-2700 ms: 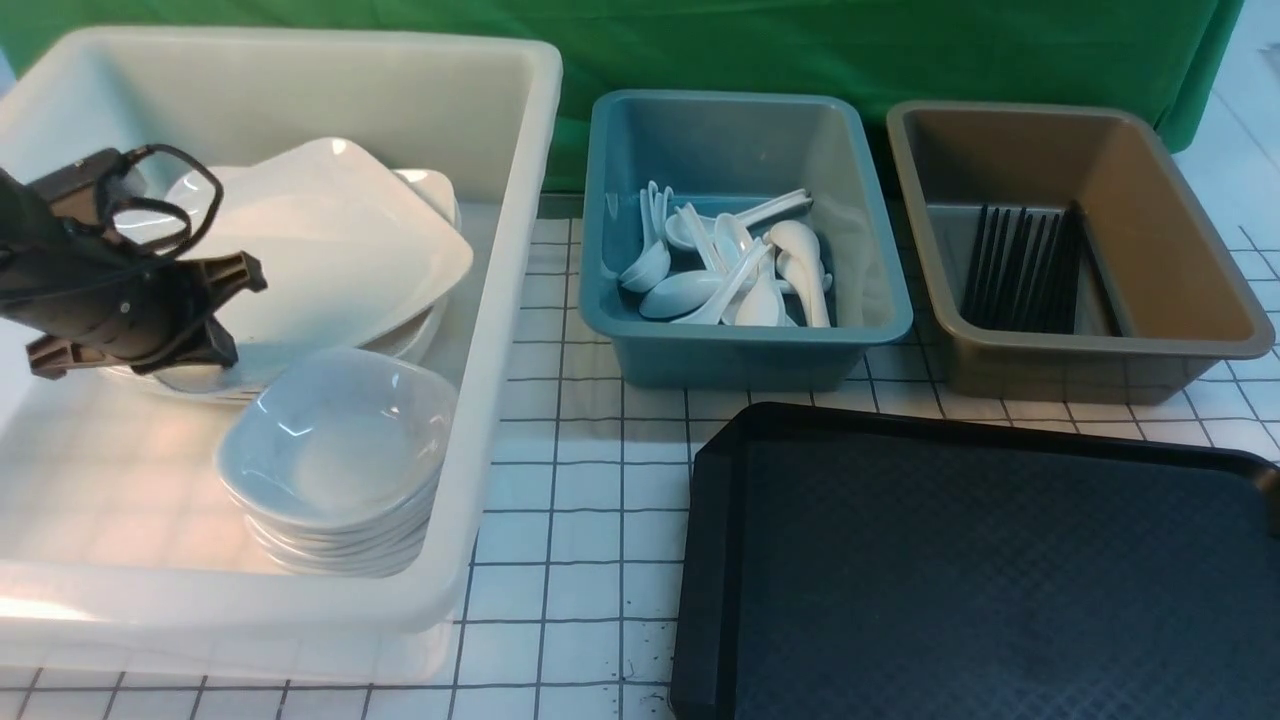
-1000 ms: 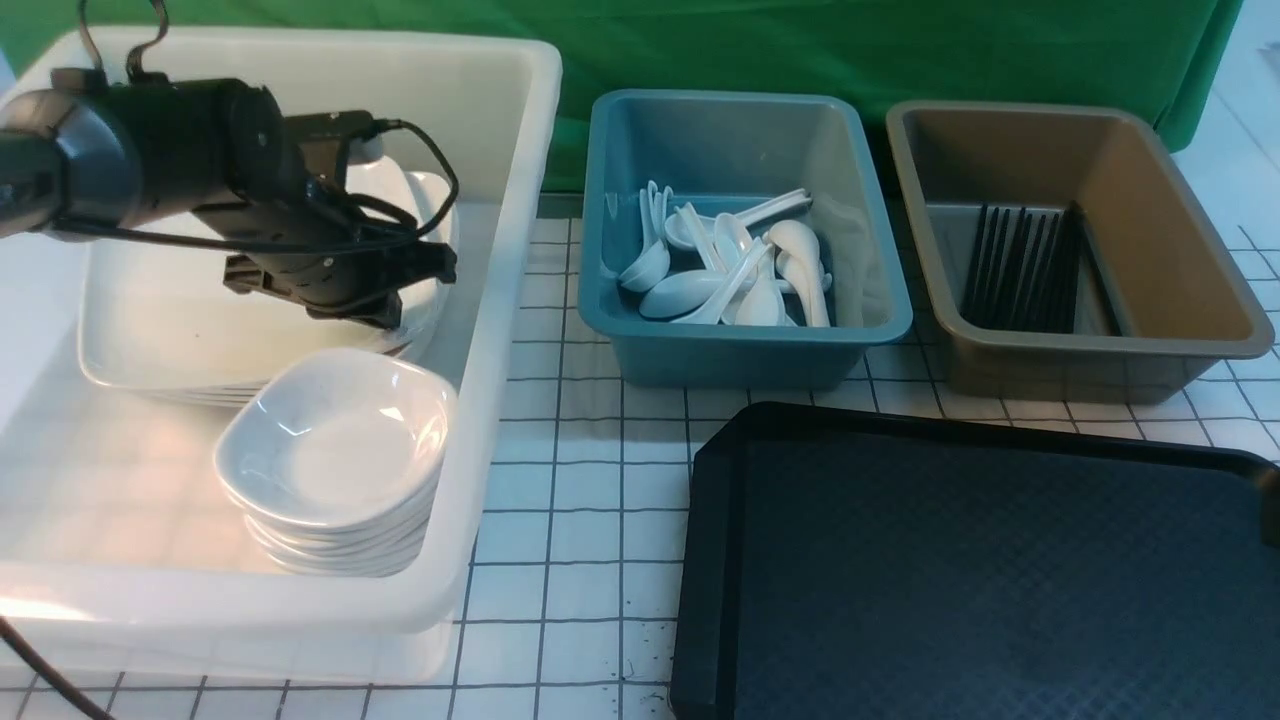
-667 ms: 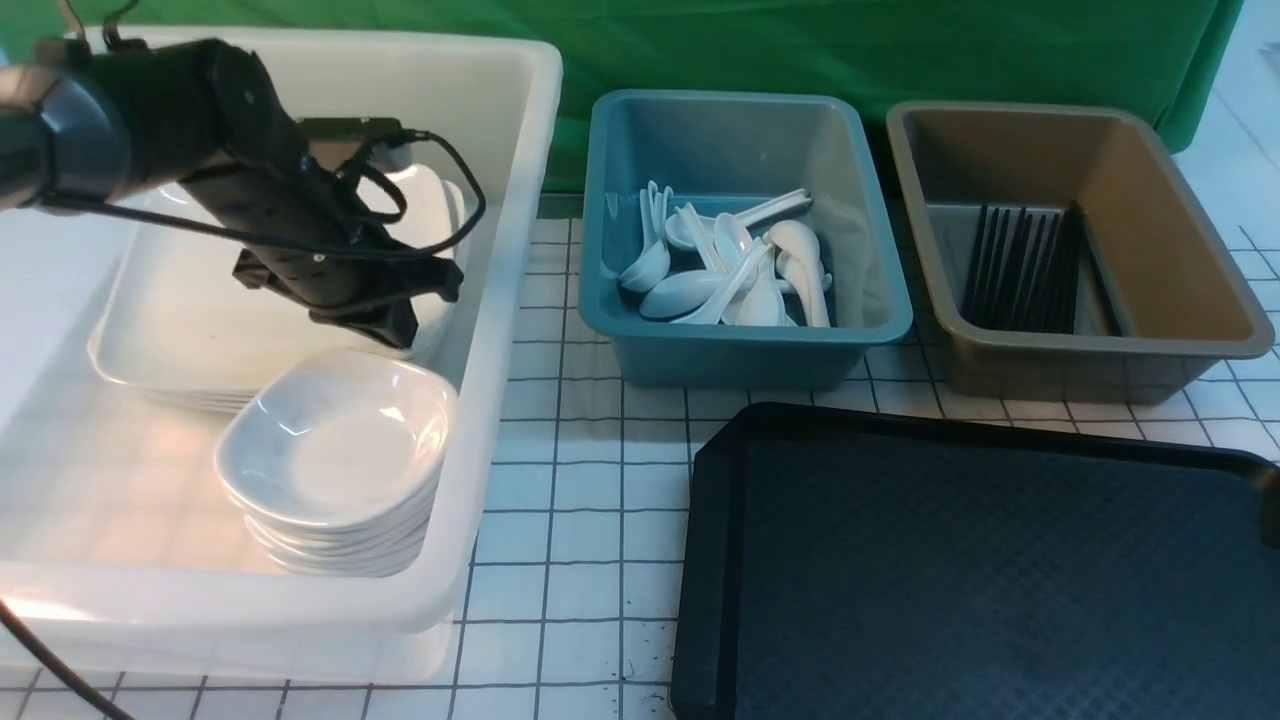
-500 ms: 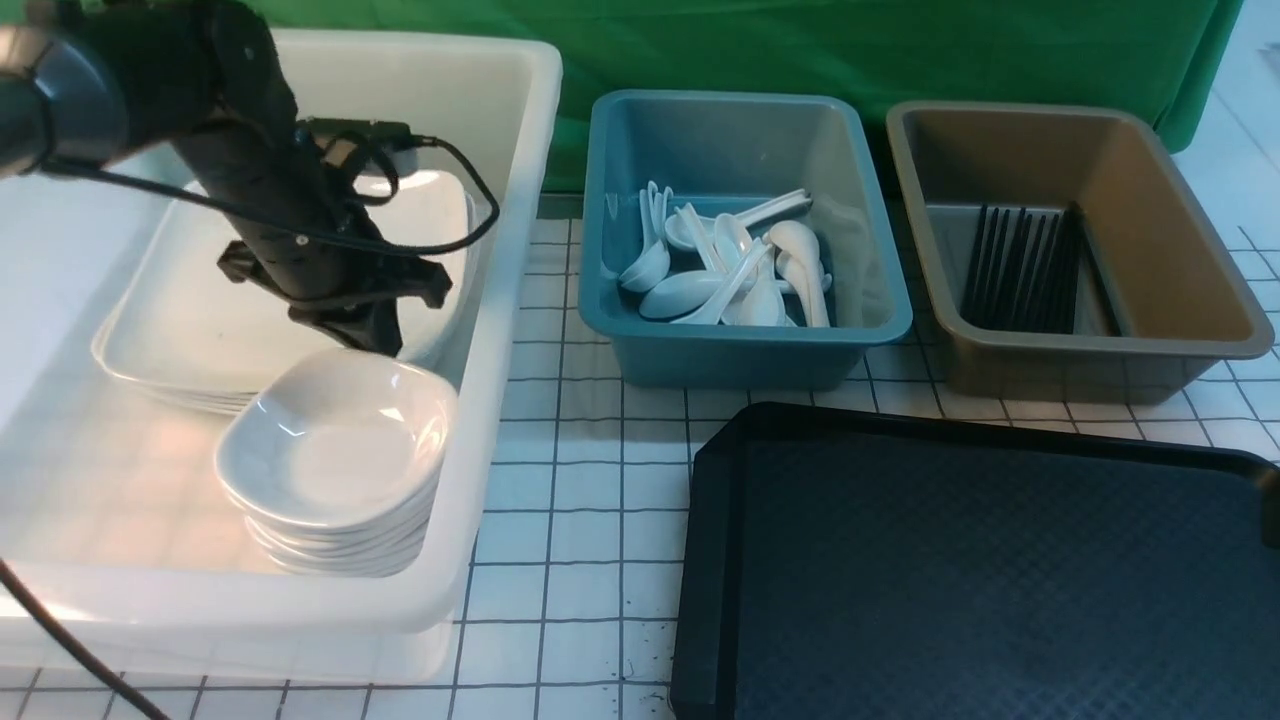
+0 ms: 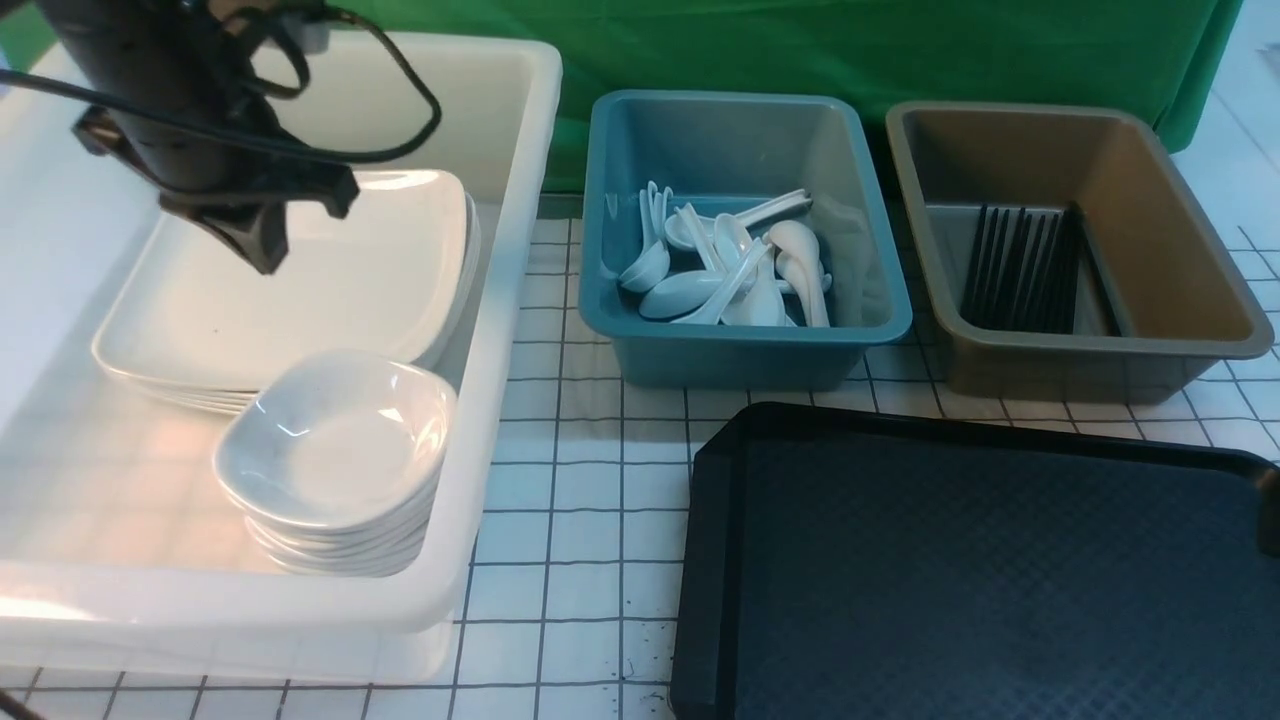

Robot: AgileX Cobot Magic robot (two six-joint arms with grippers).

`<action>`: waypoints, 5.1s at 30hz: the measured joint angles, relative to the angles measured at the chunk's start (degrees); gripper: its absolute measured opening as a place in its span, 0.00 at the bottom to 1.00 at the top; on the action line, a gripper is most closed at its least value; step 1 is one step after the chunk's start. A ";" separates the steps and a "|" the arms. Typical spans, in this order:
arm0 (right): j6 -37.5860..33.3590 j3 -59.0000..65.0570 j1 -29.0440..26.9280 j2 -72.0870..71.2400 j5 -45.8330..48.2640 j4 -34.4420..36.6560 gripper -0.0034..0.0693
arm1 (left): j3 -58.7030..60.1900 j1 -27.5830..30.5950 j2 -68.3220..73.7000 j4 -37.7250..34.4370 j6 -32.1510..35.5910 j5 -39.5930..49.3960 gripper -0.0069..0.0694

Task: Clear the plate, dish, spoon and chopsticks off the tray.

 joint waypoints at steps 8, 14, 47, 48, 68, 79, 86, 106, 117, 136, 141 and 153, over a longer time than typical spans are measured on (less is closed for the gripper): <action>-0.14 0.00 0.00 0.00 0.89 0.05 0.11 | 8.70 0.70 -2.68 -4.15 0.27 0.15 0.09; -1.11 0.00 3.15 1.33 3.48 1.09 0.09 | 9.97 0.77 -12.46 -7.10 2.40 0.05 0.09; 12.85 20.97 27.40 -47.64 -41.13 -16.66 0.10 | 17.76 0.77 -42.89 -11.65 5.05 0.52 0.09; 12.85 20.97 27.40 -47.64 -41.55 -16.66 0.10 | 17.76 0.77 -42.89 -11.65 5.05 0.52 0.09; 12.85 21.12 27.40 -47.64 -40.11 -16.66 0.20 | 17.76 0.77 -42.83 -15.74 5.05 -1.04 0.09; 12.85 29.53 27.40 -50.30 -40.66 -16.66 0.25 | 17.81 0.77 -42.83 -22.37 4.99 -1.40 0.09; 12.85 43.48 24.02 -56.46 -35.43 -22.86 0.28 | 17.81 0.77 -42.83 -23.25 4.99 -1.40 0.09; 12.85 44.00 14.02 -56.46 -35.61 -23.92 0.32 | 17.81 0.77 -41.79 -22.56 7.04 -1.40 0.10; 12.85 44.00 9.64 -56.46 -35.61 -23.92 0.34 | 17.81 0.77 -41.68 -22.11 7.04 -1.40 0.10; 12.85 44.00 9.64 -56.46 -35.61 -23.92 0.38 | 21.84 0.77 -57.75 -23.24 1.45 -0.09 0.10; 12.85 44.00 9.64 -56.46 -35.61 -23.92 0.38 | 29.14 0.77 -68.84 -25.39 1.27 0.09 0.10; 12.85 44.00 9.64 -56.46 -35.61 -23.92 0.38 | 47.53 0.77 -92.71 -28.21 0.96 -9.01 0.10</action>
